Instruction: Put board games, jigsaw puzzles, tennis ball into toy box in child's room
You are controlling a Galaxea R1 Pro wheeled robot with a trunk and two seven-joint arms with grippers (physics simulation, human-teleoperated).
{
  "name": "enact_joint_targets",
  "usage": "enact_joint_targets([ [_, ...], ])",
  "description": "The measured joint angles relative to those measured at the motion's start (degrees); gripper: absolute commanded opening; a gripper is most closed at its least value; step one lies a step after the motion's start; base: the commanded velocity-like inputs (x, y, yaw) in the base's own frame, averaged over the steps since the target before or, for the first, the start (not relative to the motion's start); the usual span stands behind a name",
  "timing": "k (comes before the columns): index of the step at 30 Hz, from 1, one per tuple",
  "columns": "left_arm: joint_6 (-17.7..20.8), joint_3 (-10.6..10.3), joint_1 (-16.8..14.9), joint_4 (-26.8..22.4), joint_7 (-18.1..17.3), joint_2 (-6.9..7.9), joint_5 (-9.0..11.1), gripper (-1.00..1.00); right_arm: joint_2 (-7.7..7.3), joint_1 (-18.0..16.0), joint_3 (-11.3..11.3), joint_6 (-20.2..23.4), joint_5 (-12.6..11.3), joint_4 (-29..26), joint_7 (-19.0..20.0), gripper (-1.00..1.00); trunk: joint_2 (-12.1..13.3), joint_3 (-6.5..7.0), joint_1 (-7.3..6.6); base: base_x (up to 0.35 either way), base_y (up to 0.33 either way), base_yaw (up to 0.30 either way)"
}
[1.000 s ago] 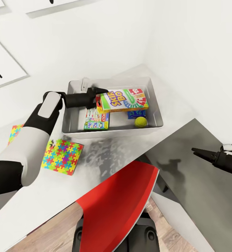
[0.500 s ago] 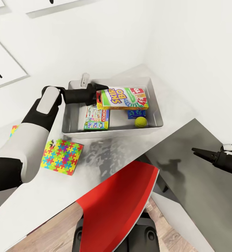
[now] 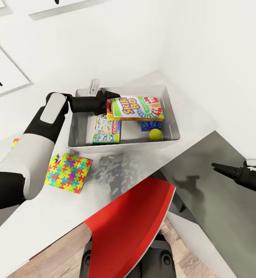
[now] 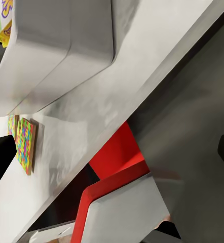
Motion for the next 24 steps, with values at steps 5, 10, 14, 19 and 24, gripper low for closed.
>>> enact_joint_targets([
  [5,0.3,-0.1,0.0,0.0,0.1,0.04,-0.1,1.00,0.00,0.0,0.0,0.0,0.0,0.0,0.0,1.00,0.0,0.00,0.00,0.000,0.000,0.000],
  [10,0.5,-0.2,-0.1,0.0,0.7,0.27,-0.1,1.00,0.00,0.0,0.0,0.0,0.0,0.0,0.0,1.00,0.0,0.00,0.00,0.000,0.000,0.000],
  [14,0.6,-0.2,-0.4,-0.1,1.8,0.50,-0.2,1.00,0.02,0.0,0.1,0.0,0.0,0.0,0.0,1.00,0.0,0.00,0.00,0.000,0.000,0.000],
  [19,0.6,-0.3,-1.1,-0.1,3.0,0.91,0.0,1.00,0.06,0.0,0.1,0.0,0.0,0.0,0.0,1.00,0.0,0.00,0.00,0.000,0.000,0.000],
  [24,0.6,-0.4,-1.4,-0.1,3.7,1.33,2.3,1.00,0.08,0.0,0.2,0.0,0.0,0.0,0.0,1.00,0.0,0.00,0.00,0.000,0.000,0.000],
])
